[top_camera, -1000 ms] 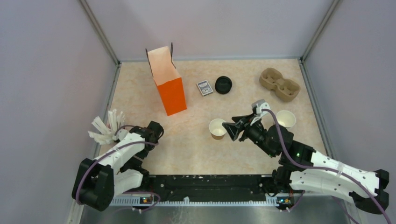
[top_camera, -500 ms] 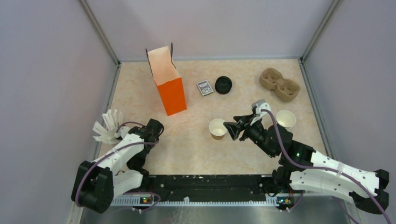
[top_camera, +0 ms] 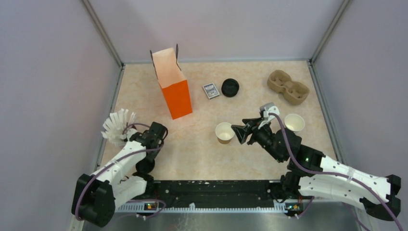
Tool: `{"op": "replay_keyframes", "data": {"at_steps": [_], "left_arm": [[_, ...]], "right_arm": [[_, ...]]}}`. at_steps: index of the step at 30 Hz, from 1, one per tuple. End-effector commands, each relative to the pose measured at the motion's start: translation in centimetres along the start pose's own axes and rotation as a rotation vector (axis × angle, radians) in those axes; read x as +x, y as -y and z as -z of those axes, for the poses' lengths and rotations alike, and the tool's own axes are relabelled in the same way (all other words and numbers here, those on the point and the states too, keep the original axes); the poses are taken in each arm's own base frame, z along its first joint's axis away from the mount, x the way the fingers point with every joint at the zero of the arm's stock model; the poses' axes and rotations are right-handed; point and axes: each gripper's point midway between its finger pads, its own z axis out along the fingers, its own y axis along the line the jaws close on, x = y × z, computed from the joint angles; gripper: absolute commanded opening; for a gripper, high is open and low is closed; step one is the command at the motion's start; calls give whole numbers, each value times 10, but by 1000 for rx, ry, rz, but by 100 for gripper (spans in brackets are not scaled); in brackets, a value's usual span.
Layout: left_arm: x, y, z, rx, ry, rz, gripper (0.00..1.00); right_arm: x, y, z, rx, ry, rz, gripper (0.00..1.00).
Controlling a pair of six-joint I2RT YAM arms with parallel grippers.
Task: Pack the takeout coffee
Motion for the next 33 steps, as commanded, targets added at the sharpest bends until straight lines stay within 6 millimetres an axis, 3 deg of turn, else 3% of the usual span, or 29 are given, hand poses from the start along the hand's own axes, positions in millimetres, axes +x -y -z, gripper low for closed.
{"op": "replay_keyframes", "data": {"at_steps": [1, 18, 23, 29, 33], "left_arm": [[28, -12, 7, -25, -153, -46, 48], [30, -12, 10, -60, -181, -114, 44], [8, -5, 20, 8, -91, -39, 46], [-12, 29, 46, 276, -33, 11, 53], [-37, 31, 65, 286, 40, 5, 58]], "right_arm": [[-10, 3, 1, 16, 32, 8, 56], [-11, 10, 2, 48, 51, 19, 56], [-3, 10, -5, 42, 33, 31, 56], [3, 10, -9, 33, 11, 37, 56], [3, 10, -11, 38, 8, 42, 56]]}}
